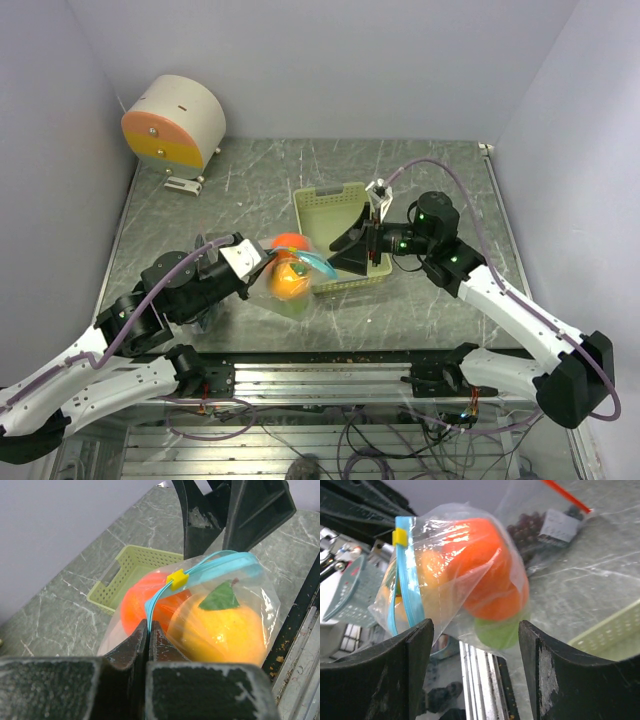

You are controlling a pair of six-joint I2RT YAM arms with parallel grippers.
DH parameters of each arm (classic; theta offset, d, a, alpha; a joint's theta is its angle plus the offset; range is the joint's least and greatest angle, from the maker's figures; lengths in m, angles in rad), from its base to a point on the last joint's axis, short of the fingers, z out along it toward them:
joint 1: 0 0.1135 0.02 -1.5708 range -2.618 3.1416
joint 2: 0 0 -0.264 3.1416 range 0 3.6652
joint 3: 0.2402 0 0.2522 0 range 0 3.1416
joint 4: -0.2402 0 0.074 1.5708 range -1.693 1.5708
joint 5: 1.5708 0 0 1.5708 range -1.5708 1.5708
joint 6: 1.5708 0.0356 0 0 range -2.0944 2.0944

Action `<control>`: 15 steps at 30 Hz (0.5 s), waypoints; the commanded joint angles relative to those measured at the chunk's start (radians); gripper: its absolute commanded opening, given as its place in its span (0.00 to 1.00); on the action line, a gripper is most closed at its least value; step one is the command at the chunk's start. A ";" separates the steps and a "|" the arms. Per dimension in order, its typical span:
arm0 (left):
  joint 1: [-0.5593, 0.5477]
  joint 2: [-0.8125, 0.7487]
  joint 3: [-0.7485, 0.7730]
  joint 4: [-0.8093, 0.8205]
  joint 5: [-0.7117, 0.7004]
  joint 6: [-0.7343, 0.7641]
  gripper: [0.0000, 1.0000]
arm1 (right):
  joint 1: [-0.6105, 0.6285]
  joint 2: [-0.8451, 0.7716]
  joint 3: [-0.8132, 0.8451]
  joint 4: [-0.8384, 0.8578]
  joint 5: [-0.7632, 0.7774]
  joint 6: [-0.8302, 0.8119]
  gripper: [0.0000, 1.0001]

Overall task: Place the food in the zip-top bag and seal the zipper
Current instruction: Zip the zipper food storage bag.

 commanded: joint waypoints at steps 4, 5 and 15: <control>0.003 -0.008 -0.008 0.074 -0.031 -0.002 0.07 | -0.003 0.021 -0.036 0.180 -0.188 0.115 0.61; 0.004 -0.010 -0.010 0.077 -0.032 -0.002 0.07 | -0.003 0.028 -0.038 0.198 -0.204 0.131 0.58; 0.004 -0.015 -0.023 0.060 -0.097 0.010 0.07 | 0.004 0.055 0.115 -0.069 -0.120 0.052 0.00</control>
